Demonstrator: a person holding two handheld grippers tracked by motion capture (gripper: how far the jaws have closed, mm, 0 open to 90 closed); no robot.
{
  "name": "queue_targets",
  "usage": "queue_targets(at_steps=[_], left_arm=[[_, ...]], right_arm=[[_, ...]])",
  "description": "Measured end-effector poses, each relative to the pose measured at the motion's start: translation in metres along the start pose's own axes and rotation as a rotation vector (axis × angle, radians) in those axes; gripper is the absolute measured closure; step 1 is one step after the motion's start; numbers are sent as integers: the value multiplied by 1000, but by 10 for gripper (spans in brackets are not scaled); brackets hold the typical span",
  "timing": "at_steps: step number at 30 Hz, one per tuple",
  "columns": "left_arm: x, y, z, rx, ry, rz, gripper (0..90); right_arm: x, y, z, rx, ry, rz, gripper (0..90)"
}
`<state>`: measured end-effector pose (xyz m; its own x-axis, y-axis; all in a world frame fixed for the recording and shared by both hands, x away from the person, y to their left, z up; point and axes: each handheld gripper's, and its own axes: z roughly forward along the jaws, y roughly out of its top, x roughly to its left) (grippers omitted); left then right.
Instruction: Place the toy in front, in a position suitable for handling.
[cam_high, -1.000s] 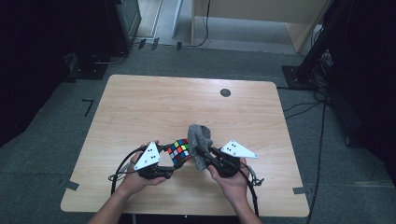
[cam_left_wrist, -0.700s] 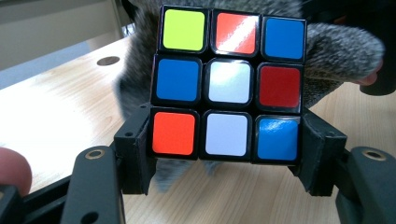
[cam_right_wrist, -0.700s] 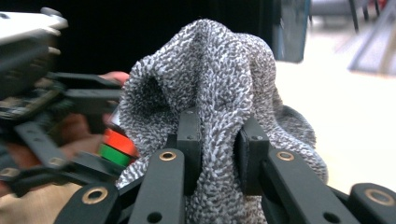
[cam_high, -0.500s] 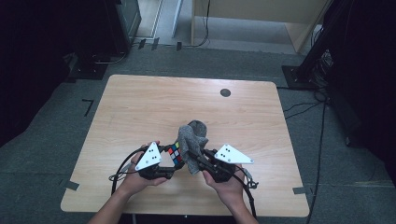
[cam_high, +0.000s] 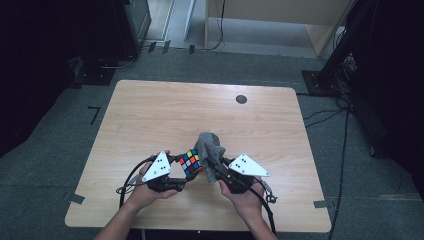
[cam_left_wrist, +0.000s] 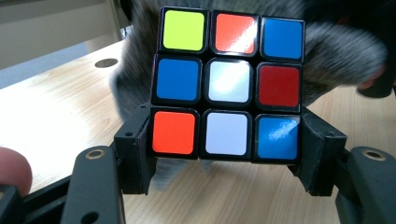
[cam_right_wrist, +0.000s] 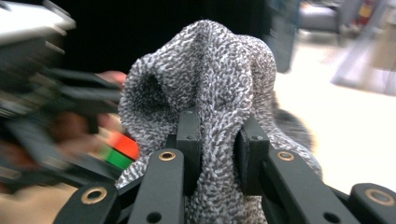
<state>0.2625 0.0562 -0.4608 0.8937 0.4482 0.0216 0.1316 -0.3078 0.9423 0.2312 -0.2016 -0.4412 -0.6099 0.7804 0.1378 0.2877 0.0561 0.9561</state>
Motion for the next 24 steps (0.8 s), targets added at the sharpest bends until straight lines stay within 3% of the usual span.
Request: queue_targets(at_steps=[2, 6, 7, 9, 11, 12, 14, 17, 18, 20, 21, 23, 24], left_arm=[[1, 0, -1, -9, -9, -5, 342], [-1, -1, 2, 9, -7, 10, 342], [-1, -1, 1, 10, -10, 5, 342], [1, 0, 0, 3, -17, -11, 341], [3, 0, -3, -17, -26, -32, 342], [4, 0, -3, -23, -28, -35, 342], [3, 0, -3, -21, -17, -22, 342], [-1, -2, 2, 10, -12, 3, 342], [-2, -2, 3, 13, -11, 7, 342], [-1, -1, 2, 7, -17, -2, 342], [-1, 0, 1, -2, -19, -8, 342], [1, 0, -1, -12, -21, -17, 342], [1, 0, -1, -13, -23, -15, 342]], right_arm=[[-4, -1, -1, -8, 17, 55, 758], [10, 7, -5, -62, 128, 38, 753], [13, 8, -4, -60, 109, -4, 753], [11, 6, -4, -57, 98, -3, 753], [-1, 1, -1, -21, 36, 14, 756], [-6, -2, -1, -9, 24, 46, 756], [-9, -3, -3, -18, 44, 87, 756], [5, 5, -4, -52, 121, 39, 753], [9, 7, -4, -52, 125, 13, 754], [10, 7, -4, -45, 108, -2, 752], [6, 6, -3, -45, 104, 13, 752], [-3, 1, -2, -10, 49, 38, 754], [-6, 0, -1, -5, 49, 60, 753]])
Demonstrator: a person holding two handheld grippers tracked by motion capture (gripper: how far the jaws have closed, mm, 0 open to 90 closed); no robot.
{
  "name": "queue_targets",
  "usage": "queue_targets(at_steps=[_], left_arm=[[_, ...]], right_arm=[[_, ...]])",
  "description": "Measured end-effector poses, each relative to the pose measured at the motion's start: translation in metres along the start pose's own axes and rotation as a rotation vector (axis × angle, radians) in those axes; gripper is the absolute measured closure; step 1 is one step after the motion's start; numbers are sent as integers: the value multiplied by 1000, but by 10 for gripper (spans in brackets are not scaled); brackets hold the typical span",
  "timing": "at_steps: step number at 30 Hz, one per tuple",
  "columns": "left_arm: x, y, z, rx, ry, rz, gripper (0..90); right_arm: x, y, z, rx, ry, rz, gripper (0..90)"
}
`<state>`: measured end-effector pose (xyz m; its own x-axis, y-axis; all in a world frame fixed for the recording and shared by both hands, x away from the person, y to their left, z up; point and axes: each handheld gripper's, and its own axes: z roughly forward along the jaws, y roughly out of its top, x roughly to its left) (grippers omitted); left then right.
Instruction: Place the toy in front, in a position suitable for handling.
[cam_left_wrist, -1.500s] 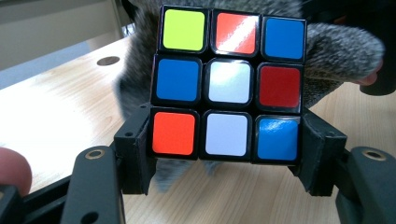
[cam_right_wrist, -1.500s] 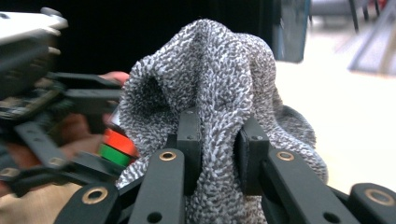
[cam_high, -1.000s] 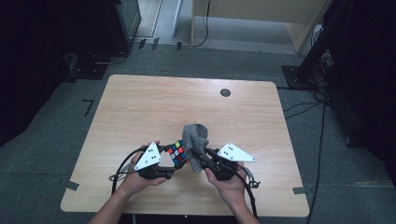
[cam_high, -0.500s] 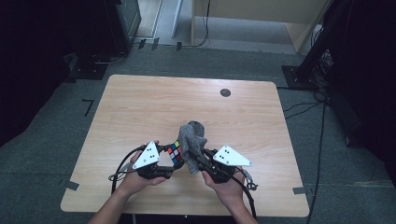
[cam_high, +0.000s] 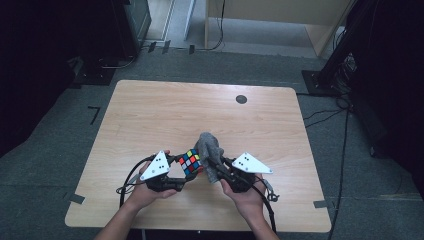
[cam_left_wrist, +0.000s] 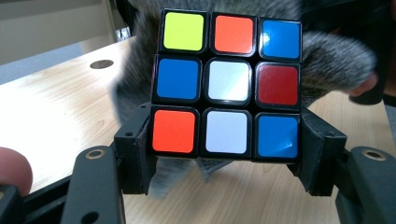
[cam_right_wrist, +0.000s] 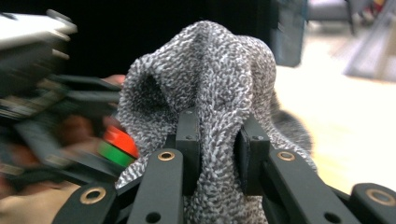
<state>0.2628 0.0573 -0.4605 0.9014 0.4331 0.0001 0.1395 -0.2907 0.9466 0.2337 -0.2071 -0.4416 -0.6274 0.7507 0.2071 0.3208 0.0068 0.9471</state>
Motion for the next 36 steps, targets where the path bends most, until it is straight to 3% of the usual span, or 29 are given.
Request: queue_targets(at_steps=[2, 4, 6, 8, 10, 12, 16, 17, 19, 20, 22, 24, 27, 29, 31, 33, 36], left_arm=[[-2, -1, 2, 11, 4, 10, 342], [-4, -1, 4, 25, 7, 22, 342], [-3, -1, 2, 19, 3, 12, 342], [-1, 0, 1, 3, -2, -2, 342], [1, 0, -1, -9, -11, -17, 342], [1, 0, 0, -7, -9, -12, 342], [-3, -1, 4, 22, 10, 15, 342], [-3, -1, 3, 17, 5, 7, 342], [-2, 0, 1, 1, -2, -3, 342], [-1, 1, 0, -8, -5, -9, 342], [0, 1, -1, -10, -1, -8, 342], [-1, 0, 1, 1, 6, 0, 342], [-3, -3, 4, 32, 18, 22, 342], [-3, -1, 3, 26, 17, 21, 342], [-3, 1, 1, 10, 12, 21, 342], [-3, 1, 0, 3, 13, 18, 343], [-3, 0, 1, 16, 12, 19, 342]], right_arm=[[3, 1, -1, -13, 26, 17, 754], [13, 5, -2, -32, 55, -25, 752], [16, 7, -1, -27, 52, -44, 751], [9, 4, 0, -31, 54, -6, 750], [-1, -1, 1, -4, 2, 4, 750], [-4, -3, 0, -3, 11, 45, 751], [13, 4, -2, -37, 71, -15, 751], [15, 5, -2, -36, 62, -35, 750], [11, 4, -2, -37, 70, -2, 745], [6, 3, -2, -26, 53, 23, 747], [-1, -1, -1, 0, 0, 12, 748], [0, -2, -1, -4, 12, 32, 749], [18, 4, -1, -35, 66, -44, 748], [18, 5, -1, -34, 58, -55, 747], [11, 3, -1, -35, 67, -12, 747], [1, -1, 0, -5, 10, 5, 748], [1, -3, -1, -11, 33, 43, 750]])
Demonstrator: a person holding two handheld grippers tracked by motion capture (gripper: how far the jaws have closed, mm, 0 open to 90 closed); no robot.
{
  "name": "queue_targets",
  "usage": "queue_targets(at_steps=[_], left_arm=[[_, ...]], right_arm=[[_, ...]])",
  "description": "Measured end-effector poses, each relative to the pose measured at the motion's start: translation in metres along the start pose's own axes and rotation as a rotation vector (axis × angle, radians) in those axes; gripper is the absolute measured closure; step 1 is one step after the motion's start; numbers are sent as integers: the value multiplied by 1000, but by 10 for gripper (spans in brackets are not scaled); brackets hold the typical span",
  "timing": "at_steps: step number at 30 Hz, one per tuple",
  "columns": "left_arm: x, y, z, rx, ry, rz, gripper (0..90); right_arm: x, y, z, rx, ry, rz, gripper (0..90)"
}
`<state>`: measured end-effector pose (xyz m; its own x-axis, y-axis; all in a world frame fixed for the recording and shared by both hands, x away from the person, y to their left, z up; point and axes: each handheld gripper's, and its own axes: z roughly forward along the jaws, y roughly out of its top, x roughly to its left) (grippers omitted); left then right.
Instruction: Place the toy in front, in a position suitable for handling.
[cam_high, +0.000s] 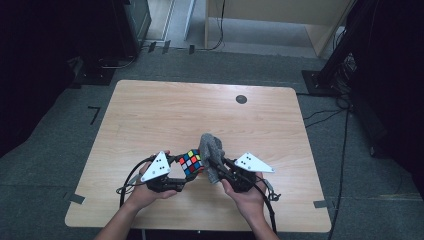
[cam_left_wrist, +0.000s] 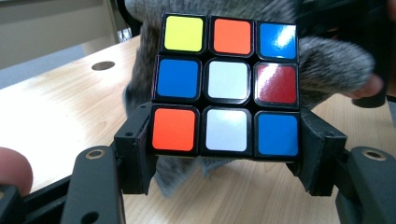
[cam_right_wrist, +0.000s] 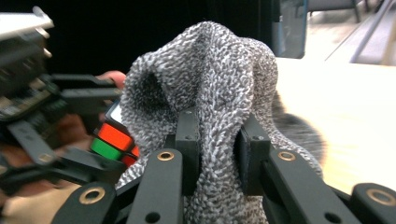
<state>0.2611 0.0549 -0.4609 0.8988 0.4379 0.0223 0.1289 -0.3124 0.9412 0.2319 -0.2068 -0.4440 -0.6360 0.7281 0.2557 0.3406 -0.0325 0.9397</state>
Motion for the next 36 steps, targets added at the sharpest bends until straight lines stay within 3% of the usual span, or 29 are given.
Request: queue_targets(at_steps=[2, 4, 6, 9, 11, 13, 15, 17, 20, 22, 25, 27, 32, 34, 36], left_arm=[[-1, -1, 2, 13, 10, 8, 342], [-1, 0, 1, 10, 11, 9, 342], [-1, 1, -1, -6, 1, -1, 342], [1, 2, -3, -27, -16, -11, 342], [1, 1, -2, -16, -26, -14, 342], [0, -1, 0, -1, -19, 0, 342], [0, 0, 0, -3, -16, -3, 342], [0, 1, -2, -18, -21, -12, 342], [1, 2, -3, -28, -21, -18, 342], [1, 1, -2, -13, -15, -15, 342], [0, -1, 2, 12, -1, 3, 342], [0, -1, 1, 4, 2, 3, 342], [-1, 1, -3, -20, -5, 4, 342], [0, 1, -2, -15, -4, 1, 342], [0, 0, -1, 0, 5, 7, 342]], right_arm=[[10, 4, -1, -29, 38, -38, 749], [16, 7, -1, -30, 37, -71, 748], [11, 5, -1, -27, 34, -51, 747], [0, 0, 0, -1, -24, -13, 749], [3, 2, -2, -10, -3, 6, 749], [13, 6, -2, -36, 51, -20, 744], [20, 9, -2, -35, 31, -76, 743], [14, 8, -1, -32, 30, -50, 743], [-1, 0, 1, 2, -24, 6, 746], [-2, -1, 1, 1, -9, 35, 747], [12, 5, 0, -28, 49, -18, 742], [16, 7, 0, -30, 33, -59, 737], [-2, 0, 1, -4, 12, 64, 740], [-1, 0, 1, -13, 26, 68, 741], [7, 3, 0, -32, 59, 40, 737]])
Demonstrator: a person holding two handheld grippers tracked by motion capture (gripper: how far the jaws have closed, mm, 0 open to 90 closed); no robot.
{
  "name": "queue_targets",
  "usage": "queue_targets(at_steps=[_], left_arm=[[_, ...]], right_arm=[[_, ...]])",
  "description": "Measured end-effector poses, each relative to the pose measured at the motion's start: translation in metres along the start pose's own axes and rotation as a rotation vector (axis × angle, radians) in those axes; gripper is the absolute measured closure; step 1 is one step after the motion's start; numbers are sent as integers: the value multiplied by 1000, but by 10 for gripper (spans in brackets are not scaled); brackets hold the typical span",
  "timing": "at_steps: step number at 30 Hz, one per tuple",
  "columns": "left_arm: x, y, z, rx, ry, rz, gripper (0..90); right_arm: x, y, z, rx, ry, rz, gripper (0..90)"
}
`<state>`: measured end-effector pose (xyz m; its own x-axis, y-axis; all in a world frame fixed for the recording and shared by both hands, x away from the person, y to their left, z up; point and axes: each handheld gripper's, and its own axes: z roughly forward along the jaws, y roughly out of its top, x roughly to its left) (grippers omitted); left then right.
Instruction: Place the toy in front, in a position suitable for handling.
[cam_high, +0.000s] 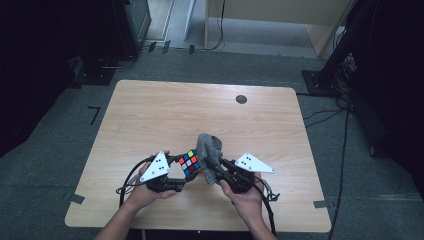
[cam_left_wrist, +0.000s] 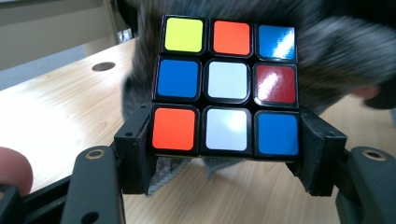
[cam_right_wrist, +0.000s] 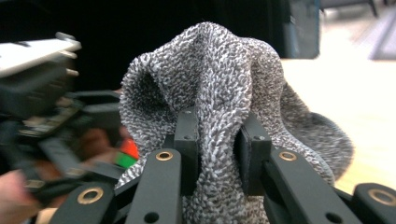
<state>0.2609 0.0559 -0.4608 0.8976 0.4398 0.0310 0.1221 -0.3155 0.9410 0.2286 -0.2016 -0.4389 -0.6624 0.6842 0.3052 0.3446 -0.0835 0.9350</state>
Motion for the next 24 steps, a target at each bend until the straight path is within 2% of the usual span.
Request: queue_targets(at_steps=[2, 3, 8, 10, 12, 14, 18, 20, 22, 24], left_arm=[[0, 0, 0, -4, 2, 0, 342], [-1, 1, -1, -10, 0, 1, 342], [-2, 2, -3, -34, -9, 5, 342], [-2, 1, -2, -19, 0, 8, 342], [-2, 0, -1, -11, 6, 10, 342], [-2, 0, -1, -12, 9, 13, 342], [-1, 2, -3, -35, 3, 1, 342], [-1, 1, -2, -27, 6, 1, 342], [-1, 0, -1, -7, 22, 11, 341], [-2, 0, -1, -2, 26, 15, 341]], right_arm=[[6, 2, 0, 0, -4, -44, 734], [5, 2, 0, -5, -2, -47, 731], [-6, -1, -2, -3, 1, 28, 731], [-1, 1, -2, -13, 18, 25, 730], [8, 3, -1, -19, 31, -12, 731], [7, 3, -1, -19, 32, -14, 730], [-5, 0, -3, -9, 15, 41, 733], [-4, 0, -3, -10, 22, 53, 732], [2, 1, -2, -13, 39, 33, 732], [5, 2, -1, -10, 28, -1, 731]])
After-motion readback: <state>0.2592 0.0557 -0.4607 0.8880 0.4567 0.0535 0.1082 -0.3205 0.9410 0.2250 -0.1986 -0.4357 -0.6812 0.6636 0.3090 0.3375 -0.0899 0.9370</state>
